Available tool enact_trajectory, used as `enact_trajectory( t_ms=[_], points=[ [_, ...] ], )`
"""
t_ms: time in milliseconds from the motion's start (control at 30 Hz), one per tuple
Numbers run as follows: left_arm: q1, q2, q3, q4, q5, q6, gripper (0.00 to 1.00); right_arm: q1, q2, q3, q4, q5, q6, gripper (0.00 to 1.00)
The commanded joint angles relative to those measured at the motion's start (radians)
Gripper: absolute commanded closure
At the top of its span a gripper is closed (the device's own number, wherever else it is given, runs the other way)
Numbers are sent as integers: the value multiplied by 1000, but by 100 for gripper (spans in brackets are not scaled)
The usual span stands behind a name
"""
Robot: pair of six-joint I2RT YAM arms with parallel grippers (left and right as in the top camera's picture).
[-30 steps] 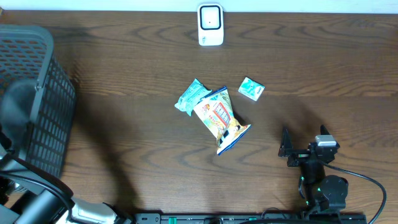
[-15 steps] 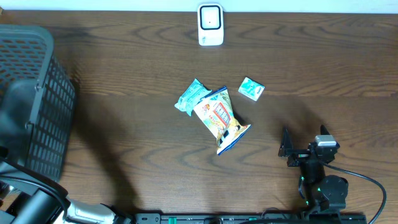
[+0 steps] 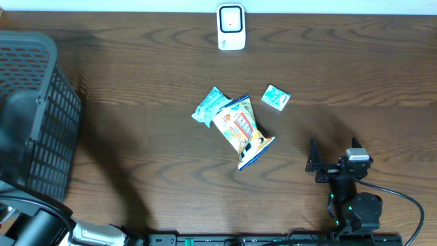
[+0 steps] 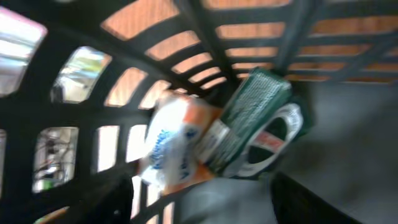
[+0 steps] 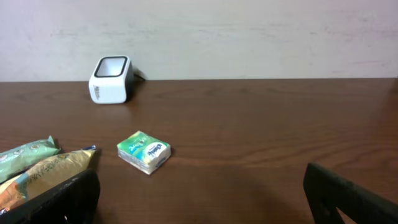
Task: Scan the item barcode
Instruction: 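Lower the left gripper into the basket toward the dark green Zam-Buk box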
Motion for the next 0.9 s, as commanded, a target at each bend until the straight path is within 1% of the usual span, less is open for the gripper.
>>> enact_trajectory(
  t_ms=[0,233,533,700,867],
  points=[
    [6,14,-6,33,77,58,33,10,-2,-2,-4,5,-11,1],
    [6,22,-6,56,74,69,32,10,-2,-2,-4,5,-11,1],
    [6,91,-6,80,74,70,32,10,-2,-2,-4,5,-11,1],
    [6,92,-6,136,83,125,32,10,-2,-2,-4,5,-11,1],
    [6,92,-6,151,90,126,32,10,-2,-2,-4,5,-11,1]
  ],
)
